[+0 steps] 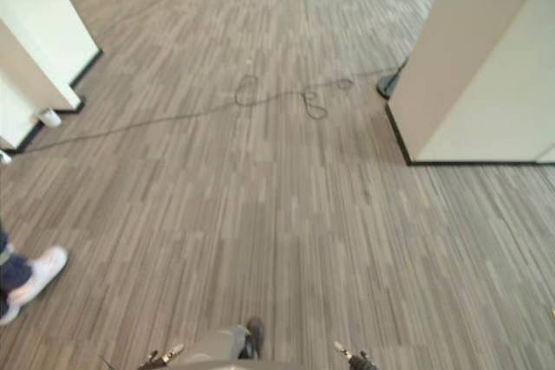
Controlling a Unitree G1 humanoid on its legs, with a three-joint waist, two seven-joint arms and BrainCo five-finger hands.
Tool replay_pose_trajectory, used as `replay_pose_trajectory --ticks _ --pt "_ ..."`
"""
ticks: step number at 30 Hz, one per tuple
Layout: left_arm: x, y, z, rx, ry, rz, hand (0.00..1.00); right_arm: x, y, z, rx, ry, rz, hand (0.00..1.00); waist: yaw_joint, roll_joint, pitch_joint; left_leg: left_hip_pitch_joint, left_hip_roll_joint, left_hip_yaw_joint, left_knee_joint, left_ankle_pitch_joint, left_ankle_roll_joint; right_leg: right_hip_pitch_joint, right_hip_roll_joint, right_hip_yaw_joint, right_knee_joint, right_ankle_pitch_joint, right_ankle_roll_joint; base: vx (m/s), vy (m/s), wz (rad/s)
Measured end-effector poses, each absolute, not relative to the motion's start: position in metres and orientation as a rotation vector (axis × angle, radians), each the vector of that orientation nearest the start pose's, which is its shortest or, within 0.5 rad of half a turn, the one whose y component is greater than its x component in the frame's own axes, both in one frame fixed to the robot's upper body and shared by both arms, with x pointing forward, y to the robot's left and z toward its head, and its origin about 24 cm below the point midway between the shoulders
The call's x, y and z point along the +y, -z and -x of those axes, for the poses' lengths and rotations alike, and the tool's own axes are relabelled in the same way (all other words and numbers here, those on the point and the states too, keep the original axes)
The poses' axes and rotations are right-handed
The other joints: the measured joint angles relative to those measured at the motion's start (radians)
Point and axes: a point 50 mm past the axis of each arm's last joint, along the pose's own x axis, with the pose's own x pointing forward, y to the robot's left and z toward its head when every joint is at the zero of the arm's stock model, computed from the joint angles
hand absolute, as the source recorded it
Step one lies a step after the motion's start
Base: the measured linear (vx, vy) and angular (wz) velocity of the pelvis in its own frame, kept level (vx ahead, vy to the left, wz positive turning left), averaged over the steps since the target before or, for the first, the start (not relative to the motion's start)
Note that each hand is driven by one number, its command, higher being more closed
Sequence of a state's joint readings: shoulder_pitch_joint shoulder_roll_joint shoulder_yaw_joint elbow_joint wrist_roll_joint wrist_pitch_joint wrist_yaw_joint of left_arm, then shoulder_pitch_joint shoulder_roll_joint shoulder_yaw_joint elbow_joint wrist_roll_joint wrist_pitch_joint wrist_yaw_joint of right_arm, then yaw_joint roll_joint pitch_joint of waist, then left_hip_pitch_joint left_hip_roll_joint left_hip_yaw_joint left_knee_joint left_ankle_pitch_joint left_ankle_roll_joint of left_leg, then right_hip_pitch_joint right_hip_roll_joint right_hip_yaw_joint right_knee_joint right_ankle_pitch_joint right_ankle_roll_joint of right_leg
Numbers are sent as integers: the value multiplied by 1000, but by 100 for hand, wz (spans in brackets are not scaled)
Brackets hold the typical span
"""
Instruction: Organize washtable
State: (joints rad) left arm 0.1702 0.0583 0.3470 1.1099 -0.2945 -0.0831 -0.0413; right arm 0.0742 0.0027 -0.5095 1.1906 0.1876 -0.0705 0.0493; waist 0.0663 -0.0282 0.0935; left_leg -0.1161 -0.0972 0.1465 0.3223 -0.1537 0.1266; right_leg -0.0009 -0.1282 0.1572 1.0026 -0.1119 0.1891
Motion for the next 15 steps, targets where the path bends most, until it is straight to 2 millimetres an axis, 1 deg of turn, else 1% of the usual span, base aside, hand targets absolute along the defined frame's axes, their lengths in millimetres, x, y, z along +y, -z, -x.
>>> replay_pose_trajectory --ticks 1,2,4,5,7,8,9,10,11,12,13,14,15 --pt "214 168 -44 1098 -546 380 0 -198 171 -61 1099 564 -463 0 -4 6 3 45 -6 -7 -22 -12 8 -27 -7 -28 46 -13 -24 576 253 21" --pt "210 168 -46 1107 -501 354 0 -202 169 -66 1072 566 -452 0 -6 20 8 177 -8 -21 -118 -28 18 -119 -13 -117 95 -72 -114 449 190 6" --pt "209 168 -48 1112 -477 336 0 -205 168 -70 1050 571 -449 0 -24 24 9 257 -7 -45 -171 -40 26 -187 -8 -186 55 -115 -139 431 122 29" --pt "207 168 -55 1101 -465 337 0 -206 166 -74 1020 587 -462 0 -53 27 11 308 5 -76 -187 -72 27 -280 16 -258 -71 -144 -153 459 42 55" --pt "203 168 -63 1089 -453 349 0 -210 165 -74 1005 600 -458 0 -56 35 18 346 20 -100 -195 -102 25 -326 45 -300 -214 -138 -154 477 18 49" --pt "198 167 -72 1075 -438 358 0 -212 165 -71 1009 612 -453 0 -60 39 17 378 31 -124 -211 -118 14 -353 73 -329 -389 -107 -152 616 5 62" --pt "192 166 -82 1054 -421 375 0 -213 165 -68 1016 627 -446 0 -65 45 14 408 40 -156 -231 -138 -5 -363 94 -357 -578 -40 -153 632 -18 68" --pt "189 166 -85 1049 -416 383 0 -213 166 -65 1023 633 -446 0 -71 45 13 427 48 -169 -247 -147 -16 -369 105 -365 -642 -13 -160 696 -63 78" --pt "185 167 -81 1056 -416 391 0 -212 167 -59 1043 641 -452 0 -84 46 11 461 60 -183 -243 -163 -49 -370 133 -369 -700 22 -202 761 -92 67" --pt "188 166 -82 1043 -436 397 0 -209 168 -52 1063 646 -457 0 -93 38 7 449 68 -189 -138 -186 -89 -348 153 -342 -705 166 -304 954 -116 56" --pt "188 166 -82 1041 -453 414 0 -210 168 -51 1063 649 -454 0 -96 40 7 430 72 -187 -60 -189 -101 -336 152 -343 -695 186 -293 955 -100 17" --pt "184 166 -82 1033 -480 452 0 -216 166 -54 1046 640 -429 0 -95 61 11 342 97 -174 179 -157 -163 -302 179 -347 -682 140 -297 783 -82 -17" --pt "182 167 -79 1031 -506 481 0 -220 163 -59 1020 636 -420 0 -86 76 16 251 117 -173 386 -81 -261 -269 203 -332 -692 115 -307 951 -87 -58"
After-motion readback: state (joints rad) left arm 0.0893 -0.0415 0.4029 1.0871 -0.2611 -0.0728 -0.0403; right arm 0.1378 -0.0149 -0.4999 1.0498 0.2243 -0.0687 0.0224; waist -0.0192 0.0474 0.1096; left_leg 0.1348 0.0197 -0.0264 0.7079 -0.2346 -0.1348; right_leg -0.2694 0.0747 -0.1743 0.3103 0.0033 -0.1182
